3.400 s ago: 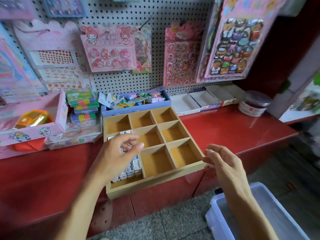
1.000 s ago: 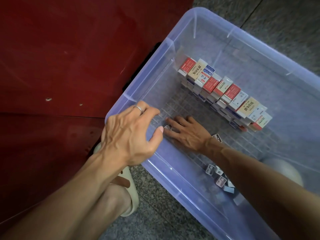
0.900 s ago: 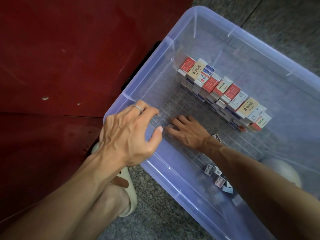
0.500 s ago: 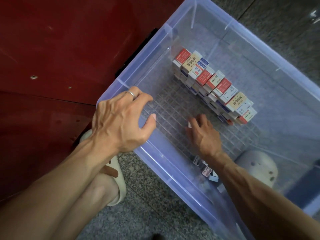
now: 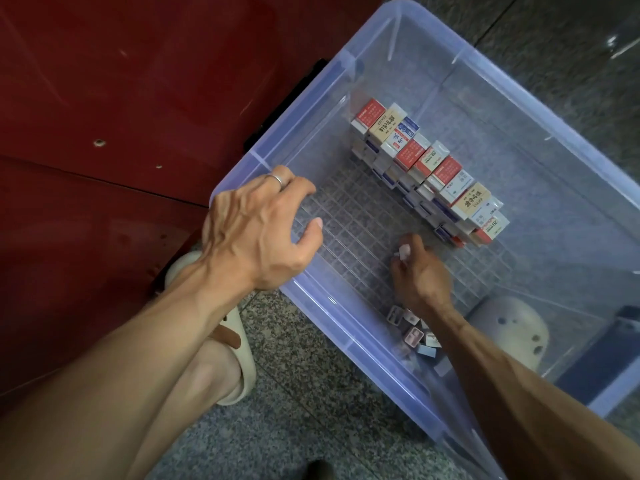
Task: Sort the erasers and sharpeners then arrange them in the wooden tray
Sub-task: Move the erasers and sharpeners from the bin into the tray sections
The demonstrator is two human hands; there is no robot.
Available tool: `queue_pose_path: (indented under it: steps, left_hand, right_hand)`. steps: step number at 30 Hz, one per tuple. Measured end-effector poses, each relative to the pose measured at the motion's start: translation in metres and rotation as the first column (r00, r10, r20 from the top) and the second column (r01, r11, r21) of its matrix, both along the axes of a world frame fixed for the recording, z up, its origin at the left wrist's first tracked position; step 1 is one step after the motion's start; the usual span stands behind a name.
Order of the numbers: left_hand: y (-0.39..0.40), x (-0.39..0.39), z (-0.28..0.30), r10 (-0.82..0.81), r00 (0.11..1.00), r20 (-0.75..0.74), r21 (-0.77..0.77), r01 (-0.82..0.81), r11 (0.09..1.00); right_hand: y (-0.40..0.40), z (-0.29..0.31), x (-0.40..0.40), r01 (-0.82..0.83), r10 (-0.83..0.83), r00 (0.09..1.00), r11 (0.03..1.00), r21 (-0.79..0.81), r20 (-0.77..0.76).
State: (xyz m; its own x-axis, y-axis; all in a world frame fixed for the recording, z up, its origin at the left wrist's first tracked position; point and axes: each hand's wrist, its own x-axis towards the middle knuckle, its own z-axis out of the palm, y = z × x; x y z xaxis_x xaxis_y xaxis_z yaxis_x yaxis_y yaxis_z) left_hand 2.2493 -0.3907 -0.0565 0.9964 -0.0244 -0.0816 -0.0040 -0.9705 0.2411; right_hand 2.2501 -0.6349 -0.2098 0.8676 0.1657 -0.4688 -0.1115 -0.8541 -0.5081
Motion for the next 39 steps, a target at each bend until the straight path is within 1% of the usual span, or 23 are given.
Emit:
queue_pose_path:
  steps: [1,2,3,4,5,7,10,12,13,14,15,17,18,21,23,25,30,32,36,39]
  left_hand:
    - [0.000,0.000,0.000,-0.003,1.000,0.004,0.001,0.003,1.000]
    - [0.000,0.000,0.000,-0.004,1.000,0.004,0.001,0.004,1.000]
    - [0.000,0.000,0.000,-0.005,1.000,-0.002,-0.001,0.005,1.000]
    - [0.000,0.000,0.001,-0.005,1.000,-0.013,-0.001,0.005,1.000]
    - [0.000,0.000,0.001,-0.004,1.000,-0.026,0.004,0.004,1.000]
    - [-0.001,0.000,0.003,0.005,0.999,-0.054,0.022,-0.003,1.000]
    - [-0.004,-0.001,0.007,0.034,0.994,-0.106,0.036,-0.031,0.999]
    - [-0.008,-0.004,0.012,0.071,0.983,-0.167,-0.010,-0.074,0.997]
    - [-0.011,-0.006,0.017,0.107,0.974,-0.197,-0.070,-0.123,0.990]
    - [-0.014,-0.010,0.023,0.155,0.965,-0.212,-0.159,-0.191,0.969]
    - [-0.018,-0.015,0.030,0.215,0.956,-0.201,-0.263,-0.264,0.928]
    - [-0.027,-0.028,0.049,0.367,0.918,-0.151,-0.441,-0.395,0.806]
    - [-0.030,-0.036,0.060,0.446,0.884,-0.139,-0.502,-0.451,0.738]
    - [-0.035,-0.066,0.097,0.617,0.774,-0.146,-0.613,-0.560,0.557]
    - [-0.035,-0.090,0.119,0.684,0.712,-0.158,-0.674,-0.584,0.453]
    - [-0.034,-0.114,0.140,0.734,0.662,-0.151,-0.726,-0.578,0.371]
    - [-0.033,-0.167,0.189,0.812,0.569,-0.127,-0.798,-0.545,0.257]
    - [-0.030,-0.188,0.202,0.830,0.545,-0.121,-0.810,-0.538,0.235]
    - [-0.017,-0.225,0.226,0.842,0.533,-0.085,-0.834,-0.500,0.232]
    - [-0.004,-0.247,0.237,0.869,0.488,-0.078,-0.868,-0.462,0.182]
  right_hand:
    - [0.006,0.007,0.004,0.131,-0.122,0.988,0.987,0.095,-0.094]
    - [0.012,0.015,0.007,0.260,-0.221,0.953,0.949,0.179,-0.208]
    - [0.017,0.024,0.008,0.348,-0.270,0.915,0.905,0.244,-0.301]
    - [0.021,0.032,0.009,0.386,-0.277,0.895,0.874,0.295,-0.350]
    - [0.025,0.041,0.009,0.393,-0.265,0.892,0.855,0.338,-0.366]
    - [0.031,0.062,0.009,0.361,-0.235,0.914,0.843,0.399,-0.331]
    - [0.034,0.093,0.008,0.417,-0.289,0.903,0.767,0.488,-0.318]
    - [0.036,0.116,0.008,0.468,-0.334,0.882,0.695,0.546,-0.331]
    - [0.038,0.127,0.008,0.482,-0.345,0.876,0.666,0.569,-0.338]
    - [0.040,0.139,0.007,0.495,-0.354,0.869,0.639,0.589,-0.346]
    - [0.041,0.152,0.006,0.512,-0.363,0.859,0.607,0.607,-0.361]
    - [0.044,0.182,0.002,0.550,-0.372,0.835,0.538,0.639,-0.405]
    - [0.045,0.197,-0.002,0.561,-0.368,0.827,0.511,0.651,-0.424]
    - [0.049,0.241,-0.019,0.570,-0.342,0.821,0.466,0.677,-0.456]
    - [0.052,0.270,-0.032,0.570,-0.316,0.822,0.438,0.695,-0.475]
    - [0.056,0.297,-0.046,0.550,-0.272,0.835,0.421,0.722,-0.478]
    - [0.073,0.352,-0.087,0.448,-0.152,0.891,0.439,0.779,-0.427]
    - [0.081,0.370,-0.106,0.415,-0.093,0.904,0.428,0.803,-0.418]
    - [0.099,0.399,-0.140,0.352,0.043,0.913,0.423,0.835,-0.407]
    - [0.119,0.419,-0.157,0.322,0.114,0.908,0.426,0.845,-0.403]
